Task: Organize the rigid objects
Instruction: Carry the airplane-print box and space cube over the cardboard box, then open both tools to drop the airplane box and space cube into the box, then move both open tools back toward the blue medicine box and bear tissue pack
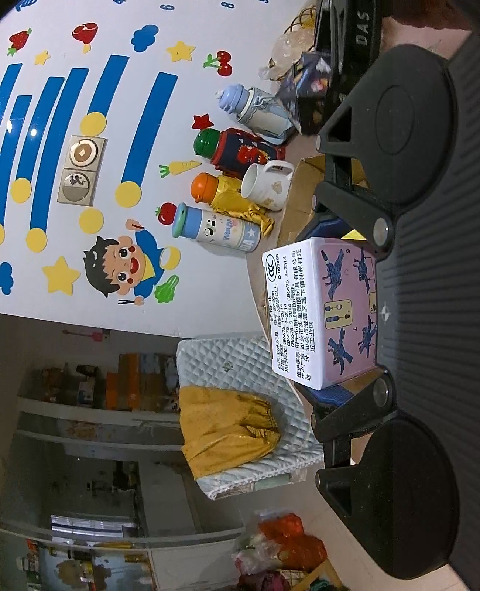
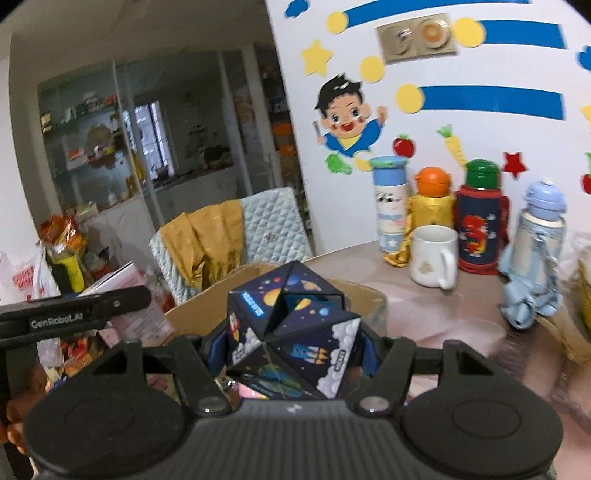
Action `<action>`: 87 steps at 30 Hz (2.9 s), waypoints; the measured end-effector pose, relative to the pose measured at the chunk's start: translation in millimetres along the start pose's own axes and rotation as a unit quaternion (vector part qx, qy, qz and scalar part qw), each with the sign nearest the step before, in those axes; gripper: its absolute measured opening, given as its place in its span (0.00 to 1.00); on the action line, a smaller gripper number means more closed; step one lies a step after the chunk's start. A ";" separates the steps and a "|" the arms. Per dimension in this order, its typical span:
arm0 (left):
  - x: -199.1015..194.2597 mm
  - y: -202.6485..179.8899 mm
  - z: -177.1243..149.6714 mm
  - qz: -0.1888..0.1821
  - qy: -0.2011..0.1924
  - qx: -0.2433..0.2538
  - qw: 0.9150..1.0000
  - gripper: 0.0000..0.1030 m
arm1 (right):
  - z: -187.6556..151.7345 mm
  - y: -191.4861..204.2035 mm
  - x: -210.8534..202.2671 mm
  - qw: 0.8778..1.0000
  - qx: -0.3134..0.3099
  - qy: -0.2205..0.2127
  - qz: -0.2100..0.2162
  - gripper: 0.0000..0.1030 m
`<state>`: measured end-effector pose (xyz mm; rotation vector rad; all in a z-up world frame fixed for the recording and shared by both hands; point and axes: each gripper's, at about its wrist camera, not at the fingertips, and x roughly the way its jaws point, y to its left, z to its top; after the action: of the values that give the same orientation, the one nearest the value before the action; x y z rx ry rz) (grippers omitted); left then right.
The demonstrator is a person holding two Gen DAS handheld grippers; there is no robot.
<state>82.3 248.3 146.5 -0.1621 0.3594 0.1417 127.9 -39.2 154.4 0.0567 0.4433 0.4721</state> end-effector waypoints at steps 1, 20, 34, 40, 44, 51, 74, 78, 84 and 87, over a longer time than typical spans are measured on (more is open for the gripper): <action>3.6 -0.1 1.0 0.002 0.000 0.003 1.000 0.88 | 1.2 2.3 5.4 1.000 -0.004 0.005 0.003 0.63; 40.2 0.3 0.3 -0.012 0.027 -0.023 0.999 0.90 | -7.3 32.7 72.0 0.993 -0.084 0.080 0.007 0.64; 31.3 10.1 3.6 0.019 0.016 -0.037 0.999 1.00 | -4.5 35.4 84.1 0.995 -0.071 0.072 0.009 0.77; 13.3 26.3 13.1 0.037 -0.010 -0.047 0.998 1.00 | -3.1 53.6 69.6 0.992 -0.078 0.074 0.063 0.85; 3.2 35.9 16.4 0.055 -0.022 -0.049 0.997 1.00 | -8.0 76.5 66.1 0.985 -0.109 0.090 0.101 0.88; -6.5 45.5 10.1 0.073 -0.016 -0.048 0.996 1.00 | -17.5 94.1 63.6 0.984 -0.126 0.079 0.101 0.89; -32.6 23.0 -26.7 0.040 0.011 -0.018 0.999 1.00 | -51.9 51.9 -11.1 0.998 -0.050 -0.026 -0.016 0.89; -34.9 16.1 -28.6 0.045 -0.030 -0.011 0.998 1.00 | -64.3 29.8 -17.5 0.998 -0.025 -0.021 -0.058 0.89; -24.1 1.4 -34.0 0.067 -0.080 0.033 0.994 1.00 | -81.0 -7.0 -29.4 0.995 0.029 -0.013 -0.096 0.90; -14.5 -1.1 -39.8 0.079 -0.082 0.048 0.992 1.00 | -89.9 -21.8 -32.8 0.993 0.041 -0.011 -0.114 0.90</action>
<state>55.6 238.4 115.2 -0.0257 0.2149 0.2922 72.8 -77.8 83.0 0.0887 0.4414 0.2287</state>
